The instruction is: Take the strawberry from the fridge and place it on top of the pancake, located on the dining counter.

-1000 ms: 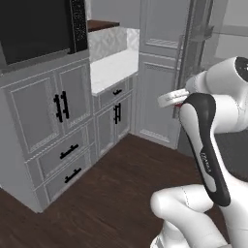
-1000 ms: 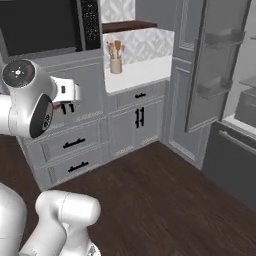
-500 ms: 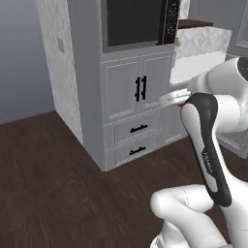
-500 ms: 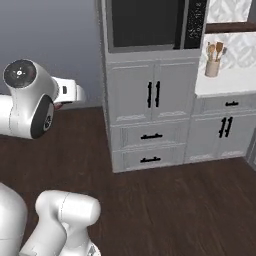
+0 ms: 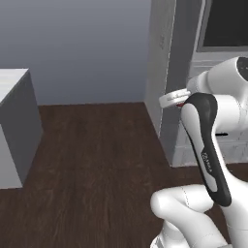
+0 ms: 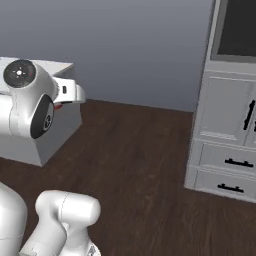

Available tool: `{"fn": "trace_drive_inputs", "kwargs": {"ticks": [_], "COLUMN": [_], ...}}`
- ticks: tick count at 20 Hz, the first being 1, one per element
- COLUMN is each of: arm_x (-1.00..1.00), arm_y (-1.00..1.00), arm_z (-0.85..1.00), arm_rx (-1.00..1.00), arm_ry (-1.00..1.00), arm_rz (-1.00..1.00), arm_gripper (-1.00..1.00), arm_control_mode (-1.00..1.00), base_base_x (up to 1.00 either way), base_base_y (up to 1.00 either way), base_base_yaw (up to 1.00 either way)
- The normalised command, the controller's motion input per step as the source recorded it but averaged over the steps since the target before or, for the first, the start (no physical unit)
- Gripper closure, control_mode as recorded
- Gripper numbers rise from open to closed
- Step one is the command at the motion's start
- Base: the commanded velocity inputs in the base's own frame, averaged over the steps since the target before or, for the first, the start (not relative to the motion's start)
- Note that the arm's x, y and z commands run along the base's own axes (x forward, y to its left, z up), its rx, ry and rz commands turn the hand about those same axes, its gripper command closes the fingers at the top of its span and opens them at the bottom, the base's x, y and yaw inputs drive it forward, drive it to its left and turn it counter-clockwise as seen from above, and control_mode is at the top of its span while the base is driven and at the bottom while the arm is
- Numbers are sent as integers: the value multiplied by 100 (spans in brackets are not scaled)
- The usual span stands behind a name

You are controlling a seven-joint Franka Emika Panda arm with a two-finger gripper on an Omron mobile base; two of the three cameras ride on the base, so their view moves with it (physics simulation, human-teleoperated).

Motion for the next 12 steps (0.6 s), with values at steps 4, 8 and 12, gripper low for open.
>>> {"fn": "trace_drive_inputs", "kwargs": {"ticks": [4,8,12], "arm_x": [0,0,0], "arm_y": [0,0,0], "arm_z": [0,0,0], "arm_rx": [0,0,0], "arm_ry": [0,0,0], "arm_rz": [0,0,0], "arm_gripper": [100,100,100], "arm_control_mode": [100,100,100], "base_base_x": [28,98,100], "base_base_y": [20,-8,-34], "base_base_yaw": [63,43,29]}}
